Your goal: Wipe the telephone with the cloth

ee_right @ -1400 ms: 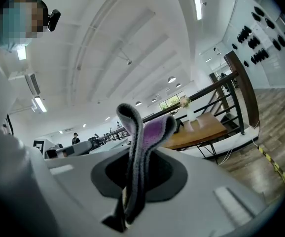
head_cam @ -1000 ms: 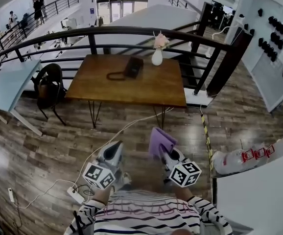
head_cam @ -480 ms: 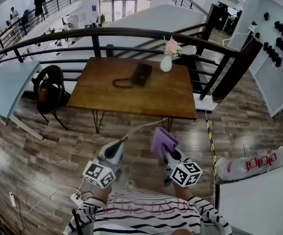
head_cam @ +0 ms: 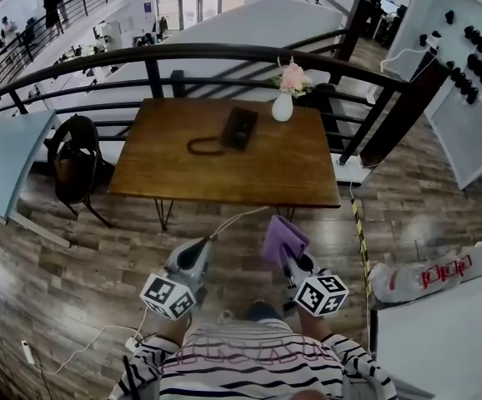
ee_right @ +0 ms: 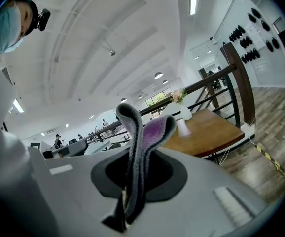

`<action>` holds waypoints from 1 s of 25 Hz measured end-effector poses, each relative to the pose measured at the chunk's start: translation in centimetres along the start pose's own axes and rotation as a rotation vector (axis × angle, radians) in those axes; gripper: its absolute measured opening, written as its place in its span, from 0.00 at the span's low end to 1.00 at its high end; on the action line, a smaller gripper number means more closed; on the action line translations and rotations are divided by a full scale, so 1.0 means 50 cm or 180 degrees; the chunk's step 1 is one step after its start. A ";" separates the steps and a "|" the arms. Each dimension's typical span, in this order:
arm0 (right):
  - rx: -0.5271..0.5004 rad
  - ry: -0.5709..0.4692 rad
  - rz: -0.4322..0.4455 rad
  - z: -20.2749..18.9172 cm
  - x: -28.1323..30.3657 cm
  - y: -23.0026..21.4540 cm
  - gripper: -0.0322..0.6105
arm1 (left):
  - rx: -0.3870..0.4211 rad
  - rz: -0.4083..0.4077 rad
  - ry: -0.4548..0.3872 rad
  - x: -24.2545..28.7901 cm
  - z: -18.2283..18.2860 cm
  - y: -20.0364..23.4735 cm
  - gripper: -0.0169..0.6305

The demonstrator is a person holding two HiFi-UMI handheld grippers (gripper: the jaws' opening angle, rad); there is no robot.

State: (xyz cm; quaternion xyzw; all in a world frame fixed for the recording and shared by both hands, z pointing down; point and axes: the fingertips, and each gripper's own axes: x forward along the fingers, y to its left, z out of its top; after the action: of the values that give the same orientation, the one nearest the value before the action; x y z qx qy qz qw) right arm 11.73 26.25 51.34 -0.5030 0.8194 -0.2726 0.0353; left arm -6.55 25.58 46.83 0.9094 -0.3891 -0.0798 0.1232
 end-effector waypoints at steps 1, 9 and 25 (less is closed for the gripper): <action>0.0009 0.0009 0.0002 0.004 0.013 -0.009 0.11 | -0.0017 0.0019 0.0010 0.010 -0.004 0.010 0.03; 0.0007 0.0119 0.0202 0.074 0.150 -0.076 0.11 | 0.0006 0.0274 -0.0002 0.111 0.020 0.096 0.02; -0.0065 0.0284 0.0592 0.208 0.357 -0.211 0.11 | 0.0091 0.0706 -0.0169 0.313 0.053 0.201 0.03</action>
State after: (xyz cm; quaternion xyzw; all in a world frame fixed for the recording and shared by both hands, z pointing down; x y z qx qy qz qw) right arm 14.92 3.28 51.48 -0.4124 0.8661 -0.2819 0.0187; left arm -3.37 7.06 46.38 0.8600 -0.4916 -0.0842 0.1079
